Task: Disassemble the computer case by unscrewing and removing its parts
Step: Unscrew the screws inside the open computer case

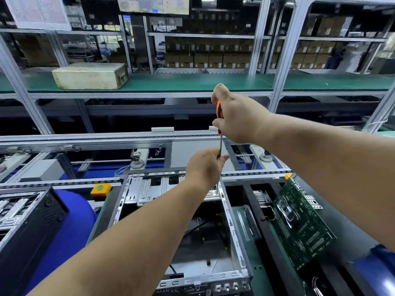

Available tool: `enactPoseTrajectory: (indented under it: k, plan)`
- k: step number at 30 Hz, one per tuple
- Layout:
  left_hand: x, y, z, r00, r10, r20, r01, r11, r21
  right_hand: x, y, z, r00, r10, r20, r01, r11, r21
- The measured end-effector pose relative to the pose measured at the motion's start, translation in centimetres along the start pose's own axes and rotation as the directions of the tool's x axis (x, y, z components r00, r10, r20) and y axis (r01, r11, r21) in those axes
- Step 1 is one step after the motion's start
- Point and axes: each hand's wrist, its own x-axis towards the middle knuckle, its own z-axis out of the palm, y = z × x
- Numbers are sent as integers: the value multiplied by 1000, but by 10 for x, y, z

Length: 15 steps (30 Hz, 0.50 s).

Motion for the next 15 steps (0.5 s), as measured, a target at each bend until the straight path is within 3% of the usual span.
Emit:
enactPoseTrajectory:
  k: [3,5,7,9,13,15]
  plan:
    - [-2,-10,1,991,-99,94,106,992,-68,-5,3,1,1000,6,-24,-5,999,35]
    - [-9,-17,-1,978,-147,147,176,961,-211,-9,5,-2,999,2,-41,0,999,46]
    - [-20,-25,-2,979,-154,131,192,910,-366,-11,5,-7,998,-7,-57,10,999,51]
    - [-31,-34,4,961,-255,106,273,811,-518,-12,3,-12,998,-5,-69,9,998,60]
    - [-46,-61,25,728,-635,259,595,399,-697,-13,0,-21,995,-7,-102,19,993,113]
    - [-54,-74,32,641,-708,295,654,303,-694,-14,-1,-24,993,-10,-119,30,986,165]
